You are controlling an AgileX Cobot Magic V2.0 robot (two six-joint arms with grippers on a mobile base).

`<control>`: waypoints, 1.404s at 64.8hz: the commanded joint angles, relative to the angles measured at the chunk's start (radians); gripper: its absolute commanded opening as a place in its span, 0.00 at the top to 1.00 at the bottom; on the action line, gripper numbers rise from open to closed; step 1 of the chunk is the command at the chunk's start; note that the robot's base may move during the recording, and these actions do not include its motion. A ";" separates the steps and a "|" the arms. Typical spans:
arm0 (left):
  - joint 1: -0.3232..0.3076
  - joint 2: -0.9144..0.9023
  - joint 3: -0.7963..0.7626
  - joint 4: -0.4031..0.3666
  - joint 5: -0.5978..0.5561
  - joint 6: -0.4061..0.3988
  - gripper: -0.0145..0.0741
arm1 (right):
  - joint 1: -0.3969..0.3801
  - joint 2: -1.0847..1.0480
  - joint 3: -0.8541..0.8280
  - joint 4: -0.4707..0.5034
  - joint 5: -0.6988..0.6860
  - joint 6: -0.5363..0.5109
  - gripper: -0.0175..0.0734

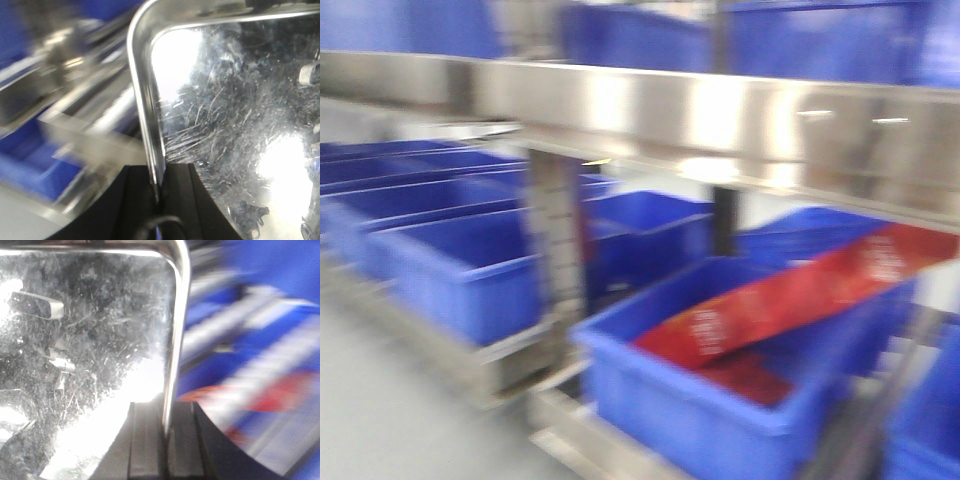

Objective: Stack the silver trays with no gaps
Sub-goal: 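Hold the tray in both grippers while the base turns away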

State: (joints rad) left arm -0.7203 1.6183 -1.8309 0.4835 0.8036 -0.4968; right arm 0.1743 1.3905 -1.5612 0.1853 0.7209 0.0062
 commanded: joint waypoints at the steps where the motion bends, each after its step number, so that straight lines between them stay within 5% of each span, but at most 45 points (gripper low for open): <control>1: -0.007 -0.013 -0.009 0.002 -0.036 0.014 0.85 | 0.001 -0.015 -0.015 0.008 -0.042 -0.020 0.88; 91: -0.007 -0.013 -0.009 0.002 -0.036 0.014 0.85 | 0.001 -0.015 -0.015 0.008 -0.042 -0.020 0.88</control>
State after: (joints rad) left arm -0.7203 1.6135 -1.8309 0.4853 0.8075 -0.4968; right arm 0.1743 1.3890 -1.5612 0.1911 0.7188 0.0000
